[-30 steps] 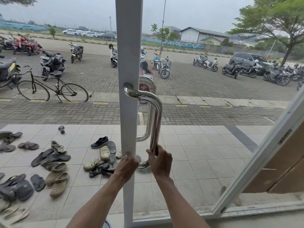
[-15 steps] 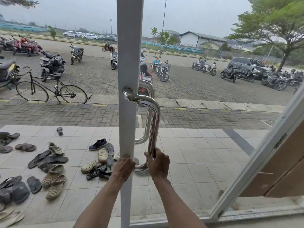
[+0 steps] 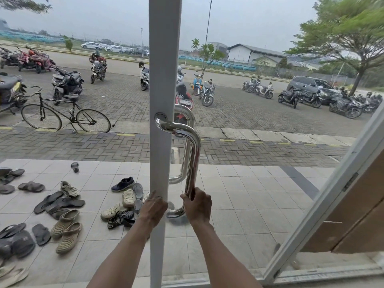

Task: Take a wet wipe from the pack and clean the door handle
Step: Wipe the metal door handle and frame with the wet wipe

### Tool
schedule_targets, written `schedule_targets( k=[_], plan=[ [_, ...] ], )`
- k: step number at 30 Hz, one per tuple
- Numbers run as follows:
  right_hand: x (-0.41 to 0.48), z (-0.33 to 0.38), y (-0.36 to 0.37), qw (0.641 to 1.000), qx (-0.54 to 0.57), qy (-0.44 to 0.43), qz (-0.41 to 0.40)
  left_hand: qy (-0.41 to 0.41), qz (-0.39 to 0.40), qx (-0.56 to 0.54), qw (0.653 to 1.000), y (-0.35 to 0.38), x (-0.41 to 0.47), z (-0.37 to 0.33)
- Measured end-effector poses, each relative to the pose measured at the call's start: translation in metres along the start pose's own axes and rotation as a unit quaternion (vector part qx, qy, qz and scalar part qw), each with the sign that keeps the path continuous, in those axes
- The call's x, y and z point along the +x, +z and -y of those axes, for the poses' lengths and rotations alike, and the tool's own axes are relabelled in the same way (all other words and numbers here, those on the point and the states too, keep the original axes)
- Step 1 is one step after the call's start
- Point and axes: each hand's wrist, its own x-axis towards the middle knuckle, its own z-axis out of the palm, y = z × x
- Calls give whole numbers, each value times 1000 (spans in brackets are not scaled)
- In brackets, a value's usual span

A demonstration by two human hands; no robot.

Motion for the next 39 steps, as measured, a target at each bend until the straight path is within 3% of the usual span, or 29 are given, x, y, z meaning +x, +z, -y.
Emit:
schedule_targets(
  k=[5, 13, 16, 20, 22, 29, 34, 39],
  plan=[
    [3, 1, -1, 1000, -14, 3, 9, -37, 15, -15, 999, 5, -1, -20],
    [1, 4, -4, 1000, -15, 12, 8, -142, 22, -210, 967, -17, 6, -57],
    [3, 7, -8, 1000, -17, 17, 17, -166, -12, -335, 927, -27, 10, -61],
    [0, 10, -14, 999, 1, 29, 19, -176, -98, -537, 819, -36, 3, -63],
    [-2, 11, -15, 999, 5, 31, 21, -176, -106, -577, 791, -33, -2, -63],
    [0, 10, -14, 999, -7, 27, 23, -209, -61, -529, 820, -21, 3, -60],
    [2, 14, -18, 999, -13, 33, 28, -185, -116, -600, 770, -36, 4, -58],
    [3, 18, -19, 999, -19, 37, 28, -166, -138, -610, 763, -43, 5, -57]
  ],
)
